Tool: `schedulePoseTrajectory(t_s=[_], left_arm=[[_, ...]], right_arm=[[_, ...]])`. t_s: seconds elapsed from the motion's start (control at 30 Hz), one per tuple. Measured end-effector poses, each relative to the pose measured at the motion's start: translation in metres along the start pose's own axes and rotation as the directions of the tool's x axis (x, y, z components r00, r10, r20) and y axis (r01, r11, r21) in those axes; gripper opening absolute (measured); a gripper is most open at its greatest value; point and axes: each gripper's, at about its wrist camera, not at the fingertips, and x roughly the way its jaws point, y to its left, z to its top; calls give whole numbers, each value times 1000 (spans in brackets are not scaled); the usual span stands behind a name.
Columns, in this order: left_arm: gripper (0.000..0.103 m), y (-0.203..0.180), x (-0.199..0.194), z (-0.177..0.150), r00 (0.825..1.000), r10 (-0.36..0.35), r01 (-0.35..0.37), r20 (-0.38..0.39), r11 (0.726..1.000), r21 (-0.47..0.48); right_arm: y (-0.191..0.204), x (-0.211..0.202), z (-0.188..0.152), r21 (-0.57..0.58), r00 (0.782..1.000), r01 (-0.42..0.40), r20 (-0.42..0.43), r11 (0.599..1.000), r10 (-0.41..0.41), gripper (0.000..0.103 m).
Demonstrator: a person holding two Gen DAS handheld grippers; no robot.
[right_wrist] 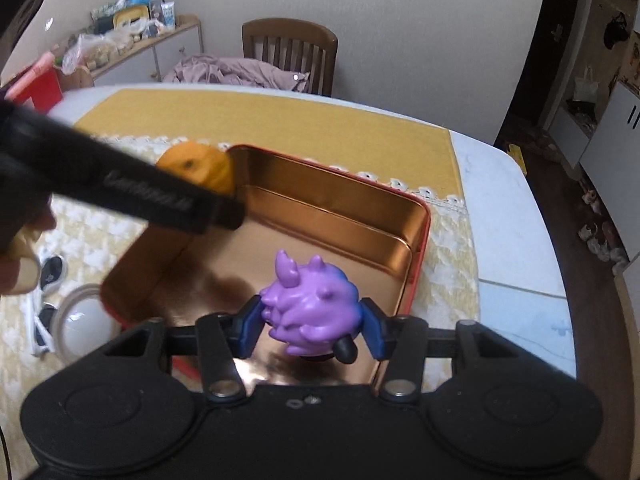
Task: Organize rigid objects
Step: 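Lower the orange into the red tin with the left tool while the right drops the purple toy in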
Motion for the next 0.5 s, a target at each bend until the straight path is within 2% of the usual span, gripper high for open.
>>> schedulePoseTrajectory(t_s=[0.1, 0.2, 0.5], left_arm=[[53, -9, 11, 6, 1000, -8, 8, 1, 999, 38], [54, -16, 26, 9, 999, -7, 9, -33, 998, 55], [54, -19, 51, 13, 996, -31, 35, -78, 999, 39]], right_arm=[[1, 8, 1, -32, 1000, 4, -10, 999, -4, 50], [2, 15, 3, -49, 1000, -8, -20, 999, 7, 50], [5, 29, 1, -86, 999, -7, -40, 996, 4, 50]])
